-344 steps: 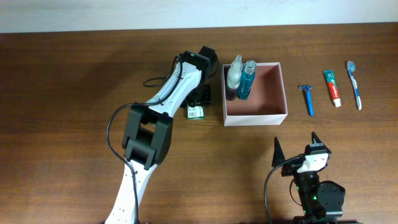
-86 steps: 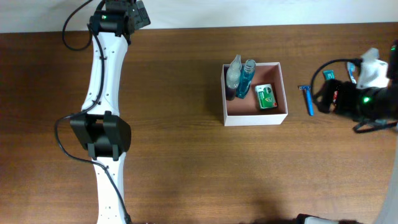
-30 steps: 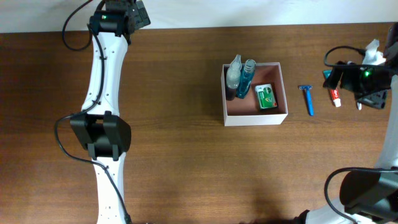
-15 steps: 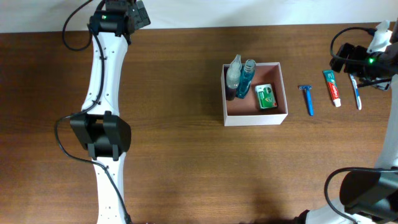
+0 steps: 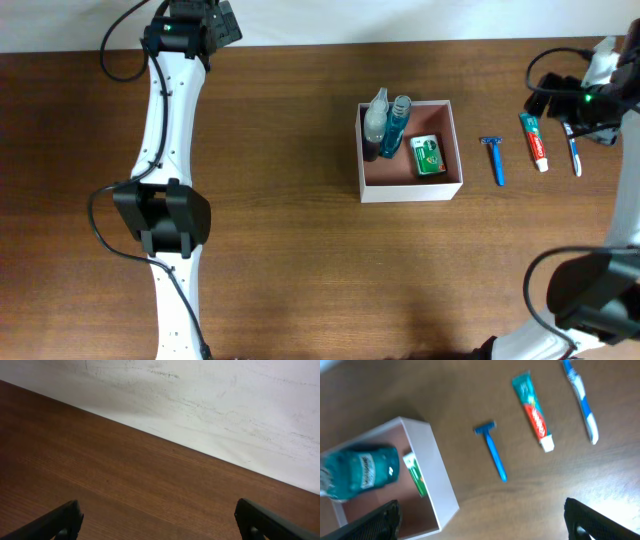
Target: Pack container
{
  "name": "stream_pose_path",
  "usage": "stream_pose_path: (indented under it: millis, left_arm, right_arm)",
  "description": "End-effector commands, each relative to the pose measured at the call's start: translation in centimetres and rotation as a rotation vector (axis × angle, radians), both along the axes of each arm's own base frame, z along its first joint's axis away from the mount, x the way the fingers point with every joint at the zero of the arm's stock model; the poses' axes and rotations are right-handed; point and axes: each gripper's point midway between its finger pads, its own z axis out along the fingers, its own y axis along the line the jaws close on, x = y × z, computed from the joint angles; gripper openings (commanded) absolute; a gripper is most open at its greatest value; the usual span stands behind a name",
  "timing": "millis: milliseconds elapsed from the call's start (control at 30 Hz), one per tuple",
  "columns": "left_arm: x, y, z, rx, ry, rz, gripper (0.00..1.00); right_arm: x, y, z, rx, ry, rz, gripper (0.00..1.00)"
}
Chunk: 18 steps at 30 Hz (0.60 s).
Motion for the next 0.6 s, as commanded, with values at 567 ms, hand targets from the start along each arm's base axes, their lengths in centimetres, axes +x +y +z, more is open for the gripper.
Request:
stream_pose_path:
  millis: [567]
  left_arm:
    - [0.1, 0.1, 0.0, -0.009, -0.005, 0.006, 0.99]
  right_arm:
    - [0.3, 0.3, -2.5, 0.03, 0.059, 0.024, 0.99]
